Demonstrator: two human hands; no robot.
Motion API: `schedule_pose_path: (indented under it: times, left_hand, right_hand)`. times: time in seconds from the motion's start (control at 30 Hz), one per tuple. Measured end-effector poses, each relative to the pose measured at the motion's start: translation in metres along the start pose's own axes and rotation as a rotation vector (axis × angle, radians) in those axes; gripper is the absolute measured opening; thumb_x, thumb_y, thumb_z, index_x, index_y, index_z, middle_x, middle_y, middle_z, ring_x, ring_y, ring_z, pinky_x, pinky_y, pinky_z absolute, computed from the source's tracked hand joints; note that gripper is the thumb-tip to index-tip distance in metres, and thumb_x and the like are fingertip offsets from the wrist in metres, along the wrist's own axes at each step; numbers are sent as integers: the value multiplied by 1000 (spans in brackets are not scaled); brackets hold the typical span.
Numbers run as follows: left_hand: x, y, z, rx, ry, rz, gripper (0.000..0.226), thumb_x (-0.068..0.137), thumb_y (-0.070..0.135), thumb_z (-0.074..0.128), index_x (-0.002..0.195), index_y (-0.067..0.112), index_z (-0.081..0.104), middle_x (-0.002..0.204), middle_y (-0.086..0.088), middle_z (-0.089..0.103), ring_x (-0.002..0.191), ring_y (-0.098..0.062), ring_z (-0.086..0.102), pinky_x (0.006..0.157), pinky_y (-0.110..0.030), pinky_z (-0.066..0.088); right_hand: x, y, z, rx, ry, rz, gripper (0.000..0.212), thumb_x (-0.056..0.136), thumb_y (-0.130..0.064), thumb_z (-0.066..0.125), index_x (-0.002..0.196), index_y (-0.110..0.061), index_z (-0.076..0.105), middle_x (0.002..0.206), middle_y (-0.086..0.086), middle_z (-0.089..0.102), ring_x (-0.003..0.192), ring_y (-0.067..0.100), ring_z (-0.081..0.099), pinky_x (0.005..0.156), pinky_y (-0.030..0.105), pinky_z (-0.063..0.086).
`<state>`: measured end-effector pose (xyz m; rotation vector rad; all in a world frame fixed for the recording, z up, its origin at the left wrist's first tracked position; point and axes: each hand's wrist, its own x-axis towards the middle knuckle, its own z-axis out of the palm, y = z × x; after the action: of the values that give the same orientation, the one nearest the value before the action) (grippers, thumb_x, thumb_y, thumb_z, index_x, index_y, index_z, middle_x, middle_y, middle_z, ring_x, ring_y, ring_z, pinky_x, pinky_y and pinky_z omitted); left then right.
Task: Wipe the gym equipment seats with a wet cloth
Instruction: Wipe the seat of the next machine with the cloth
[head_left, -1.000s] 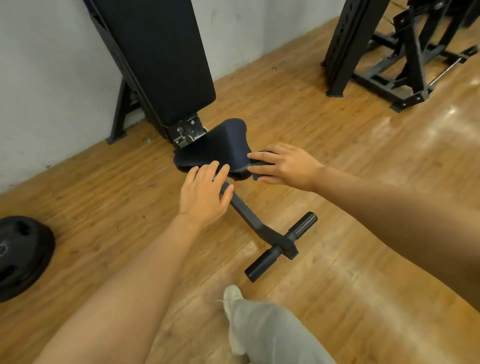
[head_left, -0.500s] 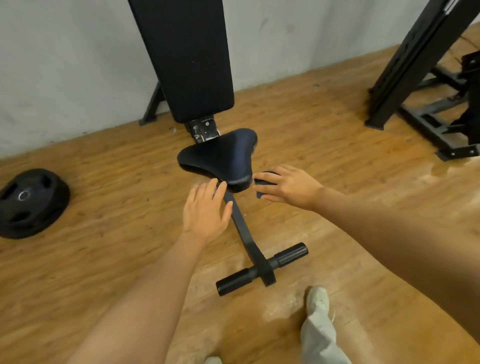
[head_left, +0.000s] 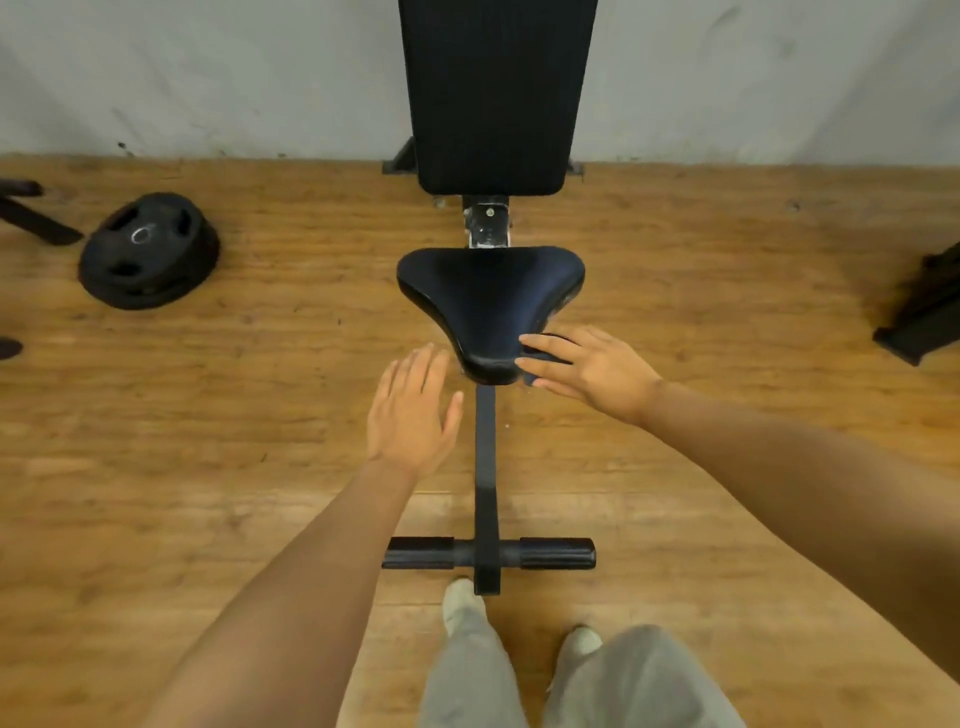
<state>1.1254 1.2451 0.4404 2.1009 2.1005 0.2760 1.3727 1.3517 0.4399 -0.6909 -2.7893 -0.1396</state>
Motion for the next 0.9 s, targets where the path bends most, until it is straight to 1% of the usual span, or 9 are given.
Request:
schedule_pose_path:
  times: [0.1,0.23,0.4,0.47,0.6,0.67,0.73,0.8,0.9]
  left_hand:
    - [17,-9,30,20,6,8,56,104,34,40,153,9,31,161,-10,28,149,-24,24,124,-41,13]
    - [37,-6,73,-4,54,-42,59,100,37,31,151,8,36,159,-11,33,148,-25,29,122,-43,19]
    - [62,-7,127,17,173,-68,55,100,30,28,145,4,45,152,-12,45,142,-24,39,117,-42,29]
    - [66,-10,150,17,211,-89,53,101,28,28,147,5,43,154,-10,42,144,-22,36,117,-43,31]
    - [70,-6,187,-10,316,-61,50,103,25,30,150,7,39,158,-7,36,147,-18,31,116,-44,33]
    - [71,-8,200,-39,392,-39,49,104,21,33,150,7,39,158,-7,36,148,-18,30,115,-46,35]
    - [74,-15,210,-47,442,23,49,103,16,35,150,5,36,158,-9,35,148,-20,30,113,-48,37]
    - [79,-24,218,-30,480,69,50,102,11,36,151,2,35,158,-11,35,148,-22,30,113,-49,37]
    - [84,-31,228,-19,528,92,51,99,7,37,149,-3,36,156,-13,37,148,-23,30,113,-49,36]
  right_hand:
    - [6,8,35,9,-11,-53,39,102,-35,43,127,-18,68,135,10,62,109,35,65,87,45,56]
    - [12,31,86,-11,19,-146,39,99,-33,45,128,-17,67,133,12,63,111,36,65,93,46,53]
    - [24,58,165,-50,111,-468,34,99,-19,55,132,-13,64,143,13,56,124,39,57,111,53,39]
    - [23,60,189,-40,157,-542,37,99,-12,50,134,-13,61,147,11,52,130,40,52,115,54,35]
    - [17,64,219,-25,350,-518,50,96,4,52,143,-12,50,151,8,47,138,35,46,118,51,31]
    - [20,64,231,-5,478,-491,43,98,0,58,140,-12,57,147,8,52,134,34,51,116,50,35]
    - [26,60,238,10,606,-448,31,99,-12,64,129,-12,67,140,8,58,128,34,57,115,50,37]
    - [34,49,244,11,666,-403,26,97,-20,67,121,-11,73,135,11,62,125,36,59,115,52,35]
    - [39,35,254,-35,735,-358,19,96,-15,68,113,-9,75,131,13,65,123,37,60,115,52,36]
